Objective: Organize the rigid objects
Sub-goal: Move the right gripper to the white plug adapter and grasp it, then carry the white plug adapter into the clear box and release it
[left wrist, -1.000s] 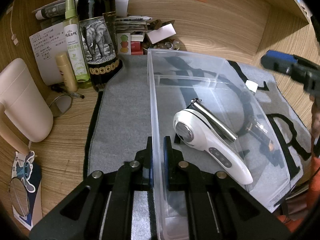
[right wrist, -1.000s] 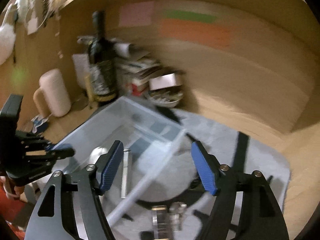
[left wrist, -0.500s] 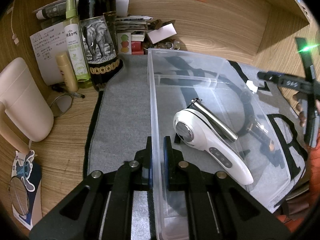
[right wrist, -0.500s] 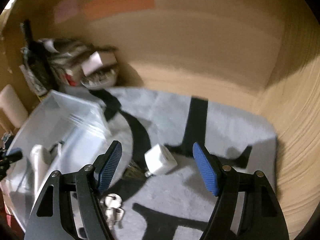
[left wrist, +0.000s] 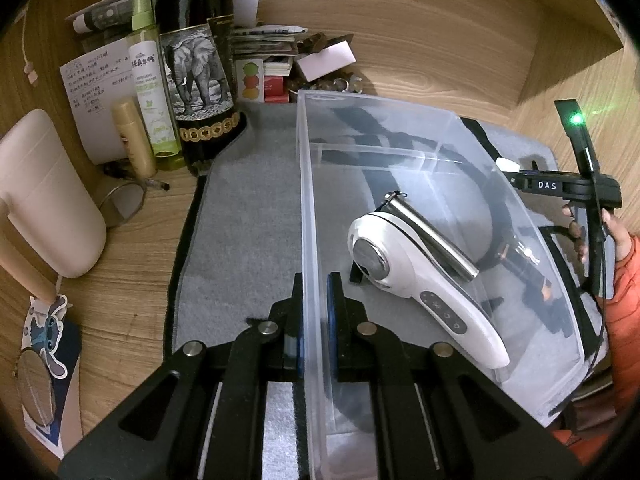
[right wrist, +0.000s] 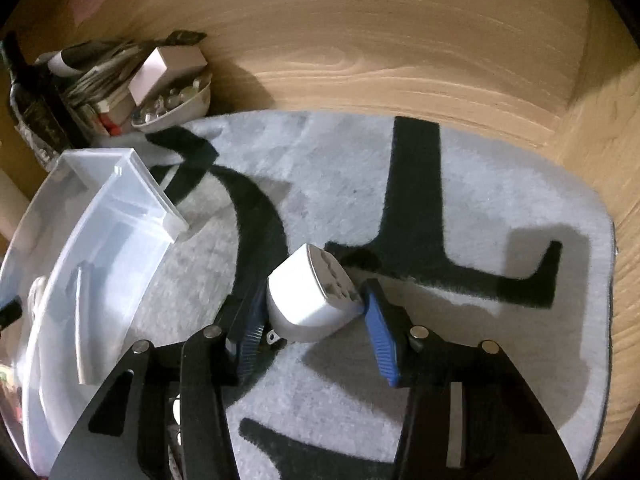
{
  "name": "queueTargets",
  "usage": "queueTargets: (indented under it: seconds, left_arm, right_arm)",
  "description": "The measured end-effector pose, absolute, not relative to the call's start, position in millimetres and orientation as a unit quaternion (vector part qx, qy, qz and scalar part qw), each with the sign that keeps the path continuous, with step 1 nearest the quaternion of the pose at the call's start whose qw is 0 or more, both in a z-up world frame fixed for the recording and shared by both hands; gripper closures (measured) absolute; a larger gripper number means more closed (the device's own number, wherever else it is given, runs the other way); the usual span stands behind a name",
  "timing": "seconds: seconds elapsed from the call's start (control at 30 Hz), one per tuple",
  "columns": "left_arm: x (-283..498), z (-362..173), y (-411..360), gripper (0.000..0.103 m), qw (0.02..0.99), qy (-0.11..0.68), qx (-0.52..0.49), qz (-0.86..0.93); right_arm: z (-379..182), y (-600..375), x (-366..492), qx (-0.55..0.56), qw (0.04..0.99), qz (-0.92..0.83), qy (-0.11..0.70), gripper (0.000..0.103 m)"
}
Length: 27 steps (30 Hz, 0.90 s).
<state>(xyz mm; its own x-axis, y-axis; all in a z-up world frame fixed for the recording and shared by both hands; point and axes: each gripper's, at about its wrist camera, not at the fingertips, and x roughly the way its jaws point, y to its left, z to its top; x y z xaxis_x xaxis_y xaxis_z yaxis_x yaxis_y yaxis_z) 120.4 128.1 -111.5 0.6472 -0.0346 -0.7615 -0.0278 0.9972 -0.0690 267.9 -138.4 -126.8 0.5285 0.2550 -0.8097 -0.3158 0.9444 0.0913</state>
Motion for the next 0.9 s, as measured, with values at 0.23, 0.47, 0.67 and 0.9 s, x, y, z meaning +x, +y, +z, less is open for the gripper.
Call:
queueTargets:
  seconds: [0.23,0.47,0.67,0.9]
  left_arm:
    - [122,-111,129,0.096,0.906,0.421,-0.038,-0.003]
    - [122,-111,129,0.096,0.906,0.422,-0.038,-0.003]
    - [122,-111,129,0.096,0.906,0.422,-0.035,-0.002]
    - [121,-112,130,0.096,0.907,0.42,-0.037,-0.001]
  right_arm:
    - [-120,-138,264,-0.036,0.88,0.167,0.443,0.059]
    - [-94,-136,251,-0.045,0.894,0.168,0.412,0.059]
    - [-58,-130,231,-0.055,0.909,0.184,0.37,0.059]
    - [-24,-111,207,-0.063,0.919,0.219,0.323,0.059]
